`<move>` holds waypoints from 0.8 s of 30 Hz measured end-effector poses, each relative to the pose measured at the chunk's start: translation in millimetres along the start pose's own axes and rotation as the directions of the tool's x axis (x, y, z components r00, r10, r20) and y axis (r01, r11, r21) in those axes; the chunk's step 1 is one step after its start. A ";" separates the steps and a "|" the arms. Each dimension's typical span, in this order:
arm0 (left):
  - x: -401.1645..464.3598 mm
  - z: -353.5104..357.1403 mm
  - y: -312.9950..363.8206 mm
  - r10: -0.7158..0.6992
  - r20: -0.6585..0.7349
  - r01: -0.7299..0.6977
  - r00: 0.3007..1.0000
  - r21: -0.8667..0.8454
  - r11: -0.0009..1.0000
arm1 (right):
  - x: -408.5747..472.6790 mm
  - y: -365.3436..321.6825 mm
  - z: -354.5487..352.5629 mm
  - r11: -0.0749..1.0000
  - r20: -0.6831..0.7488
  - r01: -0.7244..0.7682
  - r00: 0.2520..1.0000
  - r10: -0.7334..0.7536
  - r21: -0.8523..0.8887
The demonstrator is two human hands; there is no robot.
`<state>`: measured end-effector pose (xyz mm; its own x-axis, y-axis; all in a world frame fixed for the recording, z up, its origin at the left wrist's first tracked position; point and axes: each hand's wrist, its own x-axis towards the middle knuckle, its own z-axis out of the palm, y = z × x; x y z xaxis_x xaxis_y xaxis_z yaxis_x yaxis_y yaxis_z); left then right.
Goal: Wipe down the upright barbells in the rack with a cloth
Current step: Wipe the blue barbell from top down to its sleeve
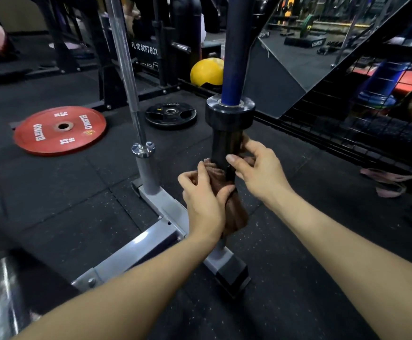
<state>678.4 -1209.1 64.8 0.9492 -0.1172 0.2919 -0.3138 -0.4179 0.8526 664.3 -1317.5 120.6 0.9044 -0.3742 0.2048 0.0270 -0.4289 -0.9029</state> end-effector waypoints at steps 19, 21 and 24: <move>-7.5 -45.0 -3.6 -0.551 0.466 0.715 0.692 -0.343 0.609 | -46.0 -17.3 0.5 0.951 0.102 -0.182 0.972 0.212 -0.250; -4.3 -44.9 7.1 -0.548 0.511 0.749 0.662 -0.483 0.454 | -59.7 -24.4 1.5 0.943 0.217 -0.144 0.952 0.214 -0.300; -6.0 -48.6 20.6 -0.508 0.555 0.746 0.658 -0.570 0.344 | -71.0 -38.9 -2.8 0.944 0.303 -0.061 0.939 0.165 -0.325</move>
<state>665.1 -1173.2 101.7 0.7968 -0.3647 -0.4817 0.5876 0.2824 0.7582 597.9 -1276.5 142.2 0.9823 -0.1732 -0.0710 -0.1680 -0.6489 -0.7421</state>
